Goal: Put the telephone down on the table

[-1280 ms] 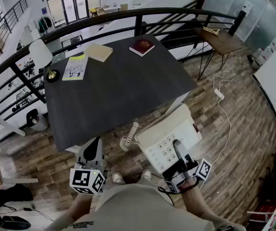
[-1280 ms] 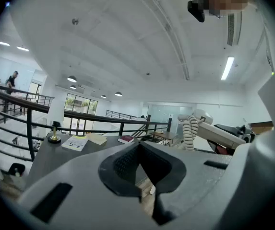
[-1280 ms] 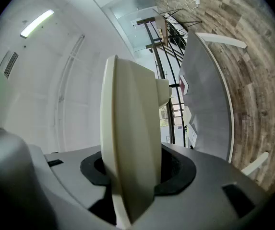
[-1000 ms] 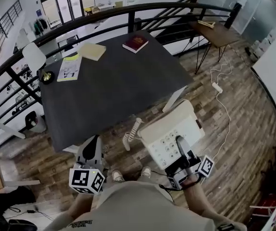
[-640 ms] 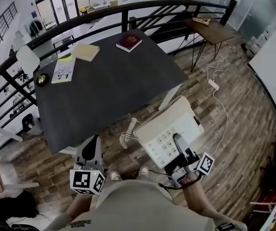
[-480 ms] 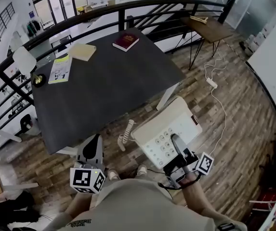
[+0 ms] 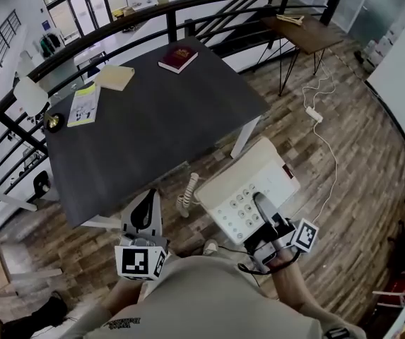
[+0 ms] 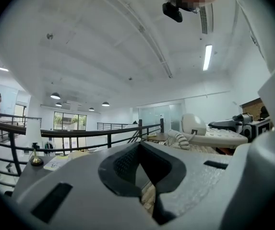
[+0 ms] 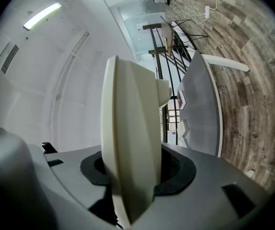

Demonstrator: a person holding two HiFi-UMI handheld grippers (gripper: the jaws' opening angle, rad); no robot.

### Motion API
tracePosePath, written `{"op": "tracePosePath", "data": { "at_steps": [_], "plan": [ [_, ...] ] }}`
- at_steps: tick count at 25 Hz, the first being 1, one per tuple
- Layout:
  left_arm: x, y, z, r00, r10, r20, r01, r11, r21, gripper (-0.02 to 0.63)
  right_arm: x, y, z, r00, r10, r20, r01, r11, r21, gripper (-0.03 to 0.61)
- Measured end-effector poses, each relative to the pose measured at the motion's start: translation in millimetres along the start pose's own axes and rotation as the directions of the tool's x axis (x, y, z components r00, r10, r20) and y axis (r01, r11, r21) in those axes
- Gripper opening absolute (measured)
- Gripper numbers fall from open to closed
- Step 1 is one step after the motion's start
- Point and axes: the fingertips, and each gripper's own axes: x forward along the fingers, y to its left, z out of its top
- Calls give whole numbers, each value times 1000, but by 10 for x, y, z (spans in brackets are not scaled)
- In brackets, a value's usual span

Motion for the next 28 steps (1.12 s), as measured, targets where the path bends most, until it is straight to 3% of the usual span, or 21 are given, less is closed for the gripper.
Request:
{"op": "tracePosePath", "data": {
  "at_steps": [12, 23, 28],
  "plan": [
    [627, -655, 244, 997, 18, 74, -21, 999, 38, 3, -218, 43, 671, 1000, 22, -11, -22, 1000, 4, 196],
    [1549, -1117, 51, 992, -109, 69, 100, 988, 119, 3, -200, -284, 1405, 998, 32, 46, -30, 999, -43, 196],
    [2172, -1201, -18, 986, -164, 35, 159, 981, 111, 3, 13, -506, 1802, 997, 4, 74, -2, 1000, -28, 196]
  ]
}}
